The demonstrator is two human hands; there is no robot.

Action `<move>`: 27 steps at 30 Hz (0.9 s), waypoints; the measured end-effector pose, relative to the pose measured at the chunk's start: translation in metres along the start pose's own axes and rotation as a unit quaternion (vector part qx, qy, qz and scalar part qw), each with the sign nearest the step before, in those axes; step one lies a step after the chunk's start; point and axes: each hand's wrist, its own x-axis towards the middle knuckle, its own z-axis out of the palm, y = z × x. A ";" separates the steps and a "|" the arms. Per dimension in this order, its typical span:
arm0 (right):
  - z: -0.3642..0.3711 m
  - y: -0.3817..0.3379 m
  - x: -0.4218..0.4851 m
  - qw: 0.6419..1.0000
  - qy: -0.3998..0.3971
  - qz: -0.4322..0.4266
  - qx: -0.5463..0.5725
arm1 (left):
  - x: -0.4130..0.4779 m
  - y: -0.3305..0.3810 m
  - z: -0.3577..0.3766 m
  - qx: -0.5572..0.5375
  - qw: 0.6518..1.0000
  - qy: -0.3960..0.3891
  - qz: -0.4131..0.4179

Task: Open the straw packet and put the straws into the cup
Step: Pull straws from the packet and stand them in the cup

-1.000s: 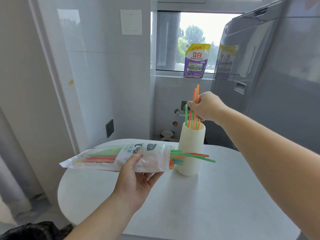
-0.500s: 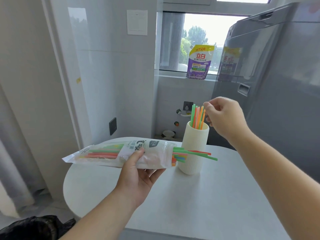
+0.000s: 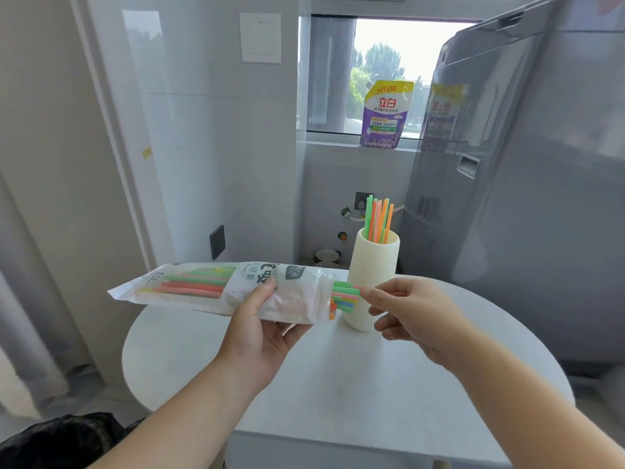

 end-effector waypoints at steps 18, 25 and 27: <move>-0.019 0.008 0.007 0.985 0.007 0.026 0.171 | -0.004 0.016 -0.004 0.002 0.998 0.001 0.057; -0.004 0.012 -0.003 0.955 0.009 0.087 0.285 | -0.005 0.017 -0.002 -0.020 0.998 0.001 0.061; 0.004 0.015 -0.006 0.951 -0.014 0.095 0.294 | -0.006 0.017 -0.002 -0.022 0.998 0.002 0.061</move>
